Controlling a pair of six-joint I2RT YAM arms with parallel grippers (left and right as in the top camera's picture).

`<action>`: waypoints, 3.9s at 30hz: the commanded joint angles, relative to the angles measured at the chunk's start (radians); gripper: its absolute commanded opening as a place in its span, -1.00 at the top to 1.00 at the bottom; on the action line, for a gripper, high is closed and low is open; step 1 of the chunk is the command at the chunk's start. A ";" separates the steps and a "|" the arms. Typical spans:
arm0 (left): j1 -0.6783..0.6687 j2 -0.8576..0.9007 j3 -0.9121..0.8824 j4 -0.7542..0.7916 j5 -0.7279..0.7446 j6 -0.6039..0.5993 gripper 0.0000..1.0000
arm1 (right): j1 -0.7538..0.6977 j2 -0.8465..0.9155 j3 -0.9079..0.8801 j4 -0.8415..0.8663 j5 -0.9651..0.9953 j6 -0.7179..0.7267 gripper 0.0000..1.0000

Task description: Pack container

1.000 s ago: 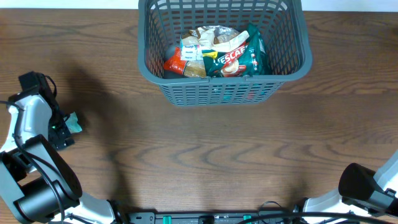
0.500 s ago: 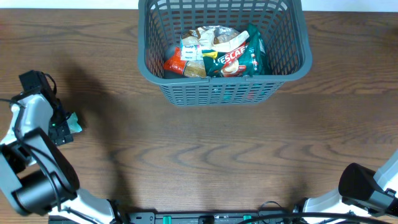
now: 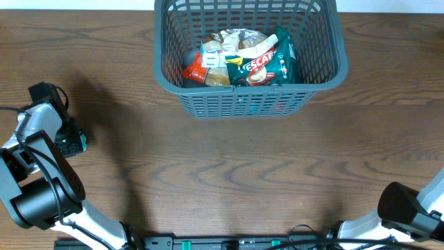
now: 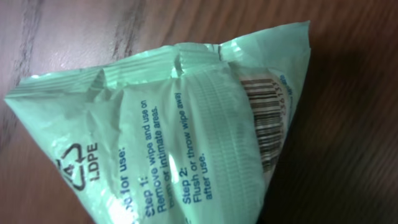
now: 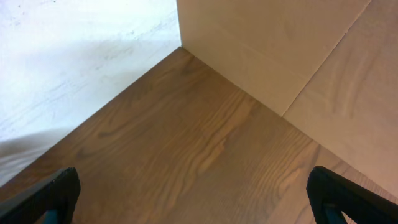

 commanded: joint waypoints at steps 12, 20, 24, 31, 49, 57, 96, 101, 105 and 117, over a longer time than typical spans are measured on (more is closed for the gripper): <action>0.005 -0.282 0.085 0.188 0.308 0.454 0.89 | -0.005 -0.011 -0.001 -0.002 0.007 0.013 -0.98; -0.013 -0.539 0.085 0.732 0.733 0.568 0.85 | -0.005 -0.011 -0.001 -0.002 0.008 0.013 -0.99; -0.064 -0.606 0.085 1.001 0.881 0.568 0.85 | -0.005 -0.011 -0.001 -0.002 0.007 0.013 -0.98; -0.229 -0.646 0.093 1.116 0.927 0.574 0.89 | -0.005 -0.011 -0.001 -0.002 0.008 0.013 -0.99; -0.679 -0.425 0.361 0.715 0.848 1.065 0.89 | -0.005 -0.011 -0.001 -0.002 0.007 0.013 -0.98; -0.827 -0.263 0.669 0.282 0.513 1.384 0.88 | -0.005 -0.011 -0.001 -0.002 0.007 0.013 -0.98; -0.826 -0.208 0.705 0.027 0.117 1.387 -0.97 | -0.005 -0.011 -0.001 -0.002 0.007 0.013 -0.98; -0.753 -0.378 0.704 -0.124 -0.084 1.367 -0.97 | -0.005 -0.011 -0.001 -0.002 0.007 0.013 -0.98; -0.694 -0.497 0.704 -0.248 -0.100 1.367 -0.97 | -0.005 -0.012 -0.001 -0.002 0.008 0.013 -0.99; -0.629 -0.636 0.704 -0.282 -0.100 1.368 -0.97 | -0.005 -0.011 -0.001 -0.002 0.007 0.013 -0.98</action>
